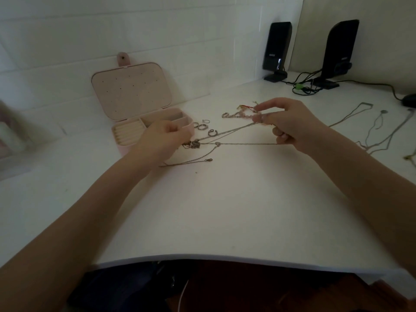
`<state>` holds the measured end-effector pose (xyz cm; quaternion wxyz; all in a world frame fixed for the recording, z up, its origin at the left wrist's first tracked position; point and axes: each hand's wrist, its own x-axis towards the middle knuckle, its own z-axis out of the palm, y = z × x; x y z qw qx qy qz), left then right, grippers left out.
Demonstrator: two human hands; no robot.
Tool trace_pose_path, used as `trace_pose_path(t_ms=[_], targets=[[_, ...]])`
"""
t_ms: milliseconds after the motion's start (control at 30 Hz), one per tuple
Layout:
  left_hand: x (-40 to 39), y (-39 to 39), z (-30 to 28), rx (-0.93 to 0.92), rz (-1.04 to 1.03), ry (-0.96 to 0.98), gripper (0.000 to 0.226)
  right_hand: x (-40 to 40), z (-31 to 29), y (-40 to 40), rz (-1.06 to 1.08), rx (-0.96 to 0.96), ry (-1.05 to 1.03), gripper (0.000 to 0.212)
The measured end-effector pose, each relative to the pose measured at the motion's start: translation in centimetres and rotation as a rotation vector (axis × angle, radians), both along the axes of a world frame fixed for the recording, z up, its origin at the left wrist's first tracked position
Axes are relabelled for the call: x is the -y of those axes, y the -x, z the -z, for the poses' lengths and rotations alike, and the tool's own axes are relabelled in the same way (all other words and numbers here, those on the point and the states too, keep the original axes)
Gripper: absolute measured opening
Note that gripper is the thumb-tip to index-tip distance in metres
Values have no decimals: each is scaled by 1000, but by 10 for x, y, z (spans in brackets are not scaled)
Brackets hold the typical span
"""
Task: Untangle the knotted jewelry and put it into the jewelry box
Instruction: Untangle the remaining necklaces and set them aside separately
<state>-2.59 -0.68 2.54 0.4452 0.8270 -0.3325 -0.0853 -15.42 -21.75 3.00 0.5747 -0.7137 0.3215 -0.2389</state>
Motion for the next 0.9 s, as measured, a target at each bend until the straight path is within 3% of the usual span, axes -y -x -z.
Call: trace_pose_path(t_ms=[367,533,600,700,800,900], targets=[[2,3,2,-142,103,-81,14,3,14,-6,-19,-134,520,19],[3,7,2,-206,146,-26,25,-3,17,-6,-32,-306,799,21],[5,10,2,-223,165,-2,24,-15,13,-5,-23,-269,896,13],[6,15,-2,-270,226,66,23,-45,10,-8,-268,-18,768,12],[6,20,-5,-339,297,118,23,-66,21,-14,-536,-34,582,13],[5,20,-6,-369,333,164,21,-71,22,-15,-576,37,455,6]])
